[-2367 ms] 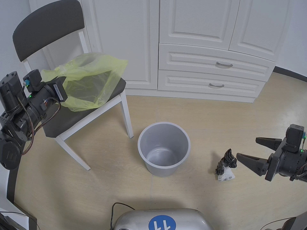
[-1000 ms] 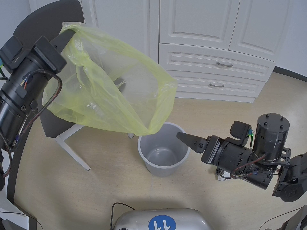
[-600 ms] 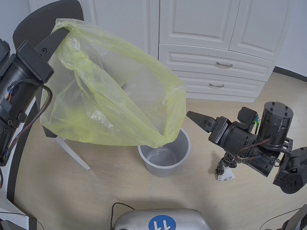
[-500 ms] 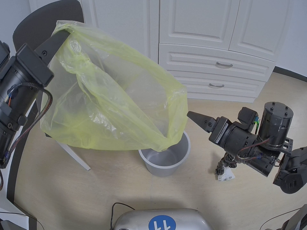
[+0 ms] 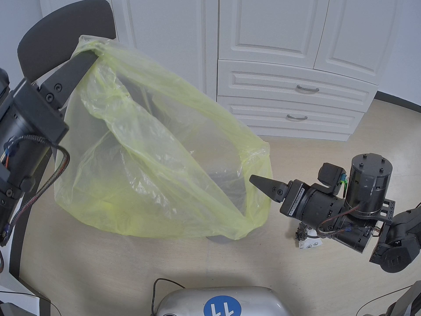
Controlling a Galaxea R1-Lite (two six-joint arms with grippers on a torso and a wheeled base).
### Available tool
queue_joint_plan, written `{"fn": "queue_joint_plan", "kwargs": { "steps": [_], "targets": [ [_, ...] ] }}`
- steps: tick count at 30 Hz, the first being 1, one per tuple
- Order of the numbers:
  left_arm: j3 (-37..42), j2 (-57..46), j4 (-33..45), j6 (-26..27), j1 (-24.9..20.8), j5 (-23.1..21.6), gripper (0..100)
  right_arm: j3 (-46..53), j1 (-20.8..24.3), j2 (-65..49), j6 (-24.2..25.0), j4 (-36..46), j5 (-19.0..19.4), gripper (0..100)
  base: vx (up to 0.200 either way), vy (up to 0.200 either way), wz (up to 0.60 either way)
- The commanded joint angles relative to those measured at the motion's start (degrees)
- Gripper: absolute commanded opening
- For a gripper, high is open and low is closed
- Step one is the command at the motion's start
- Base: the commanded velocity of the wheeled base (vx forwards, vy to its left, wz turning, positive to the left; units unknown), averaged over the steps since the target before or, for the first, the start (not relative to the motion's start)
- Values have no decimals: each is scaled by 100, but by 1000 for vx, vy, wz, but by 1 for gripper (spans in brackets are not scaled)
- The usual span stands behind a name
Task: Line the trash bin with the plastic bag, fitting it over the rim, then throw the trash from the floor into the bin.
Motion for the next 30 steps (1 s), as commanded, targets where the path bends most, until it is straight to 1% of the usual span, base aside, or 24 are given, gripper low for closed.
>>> {"fn": "queue_joint_plan", "kwargs": {
  "steps": [1,2,3,4,6,10,11,22,30],
  "targets": [
    [259,-337,-1,-10,-25,-361,0,44,-53,11,-34,118,11,100,0,0,0],
    [356,-443,-1,-10,-25,-563,0,36,-70,-24,-61,276,20,100,0,0,0],
    [373,-469,-1,-10,-25,-598,0,36,-70,-33,-70,303,20,100,0,0,0],
    [531,-636,16,-19,-25,-941,0,9,-123,-104,-149,584,90,100,0,0,0],
    [734,-847,60,-19,27,-1336,0,-8,-185,-288,-228,944,196,100,0,0,0],
    [997,-1084,87,-28,98,-1987,0,-17,-290,-701,-272,1410,600,100,0,0,0],
    [1024,-1102,87,-28,115,-2066,0,-17,-299,-763,-272,1437,635,100,0,0,0],
    [1050,-1128,51,-37,142,-2145,0,115,-299,-824,-465,1489,662,100,0,0,0],
    [1059,-1137,34,-37,133,-2162,0,291,-290,-912,-755,1489,671,100,0,0,0]
  ]
}}
